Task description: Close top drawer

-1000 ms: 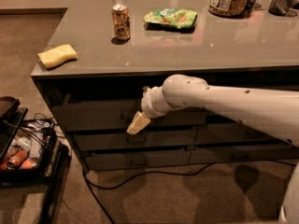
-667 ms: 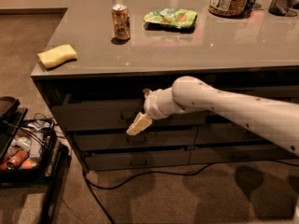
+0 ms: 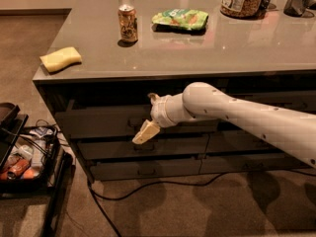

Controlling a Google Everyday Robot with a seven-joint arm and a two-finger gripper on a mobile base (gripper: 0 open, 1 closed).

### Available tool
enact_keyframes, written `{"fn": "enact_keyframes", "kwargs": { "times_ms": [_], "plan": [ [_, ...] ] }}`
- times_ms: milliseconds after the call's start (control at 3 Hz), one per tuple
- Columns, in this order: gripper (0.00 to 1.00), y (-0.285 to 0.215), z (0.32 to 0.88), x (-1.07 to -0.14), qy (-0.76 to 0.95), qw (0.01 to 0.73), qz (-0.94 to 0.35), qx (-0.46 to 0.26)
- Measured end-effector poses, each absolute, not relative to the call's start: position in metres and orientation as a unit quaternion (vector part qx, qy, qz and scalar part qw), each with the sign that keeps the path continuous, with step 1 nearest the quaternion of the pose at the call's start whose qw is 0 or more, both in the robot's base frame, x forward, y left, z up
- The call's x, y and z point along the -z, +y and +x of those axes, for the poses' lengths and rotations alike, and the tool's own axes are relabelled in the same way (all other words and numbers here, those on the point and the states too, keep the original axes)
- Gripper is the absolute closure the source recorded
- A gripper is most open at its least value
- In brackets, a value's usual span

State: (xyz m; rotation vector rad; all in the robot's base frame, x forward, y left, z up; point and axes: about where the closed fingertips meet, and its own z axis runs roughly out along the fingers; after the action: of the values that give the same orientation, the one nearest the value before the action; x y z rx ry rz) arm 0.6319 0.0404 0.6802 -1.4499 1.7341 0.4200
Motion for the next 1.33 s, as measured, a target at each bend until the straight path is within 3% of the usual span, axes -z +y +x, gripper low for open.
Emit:
{"fn": "enact_keyframes", "kwargs": {
  "times_ms": [667, 1333],
  "plan": [
    [0.0, 0.049, 0.6068, -0.6873, 0.685, 0.422, -0.565, -0.184],
    [0.42, 0.0491, 0.6067, -0.6872, 0.685, 0.422, -0.565, -0.184]
  ]
}}
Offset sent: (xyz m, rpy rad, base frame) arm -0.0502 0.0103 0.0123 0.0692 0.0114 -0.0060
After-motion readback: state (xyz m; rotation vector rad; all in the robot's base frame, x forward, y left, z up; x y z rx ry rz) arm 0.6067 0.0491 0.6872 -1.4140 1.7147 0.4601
